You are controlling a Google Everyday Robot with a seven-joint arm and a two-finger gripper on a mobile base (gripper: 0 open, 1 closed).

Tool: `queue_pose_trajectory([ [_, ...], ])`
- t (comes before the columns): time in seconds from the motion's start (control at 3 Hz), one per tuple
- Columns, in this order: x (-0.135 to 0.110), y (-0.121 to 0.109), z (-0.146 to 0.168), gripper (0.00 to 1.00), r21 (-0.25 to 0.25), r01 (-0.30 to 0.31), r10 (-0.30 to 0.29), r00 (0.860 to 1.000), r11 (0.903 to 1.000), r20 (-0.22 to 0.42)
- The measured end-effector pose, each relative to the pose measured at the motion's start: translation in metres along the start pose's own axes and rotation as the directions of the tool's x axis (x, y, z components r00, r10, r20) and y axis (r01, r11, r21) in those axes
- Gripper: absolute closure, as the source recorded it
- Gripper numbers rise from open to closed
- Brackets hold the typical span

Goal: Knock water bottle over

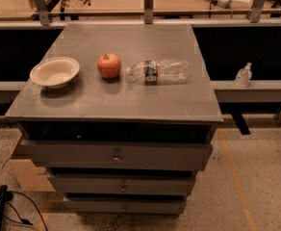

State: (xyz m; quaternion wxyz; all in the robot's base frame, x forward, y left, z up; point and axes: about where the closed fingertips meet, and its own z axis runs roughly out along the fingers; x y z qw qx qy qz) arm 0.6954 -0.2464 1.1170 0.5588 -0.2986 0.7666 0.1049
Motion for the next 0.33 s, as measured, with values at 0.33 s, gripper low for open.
queue_pose_trajectory([
  [0.33,0.0,0.0,0.0,0.0,0.0,0.0,0.0,1.0,1.0,0.0],
])
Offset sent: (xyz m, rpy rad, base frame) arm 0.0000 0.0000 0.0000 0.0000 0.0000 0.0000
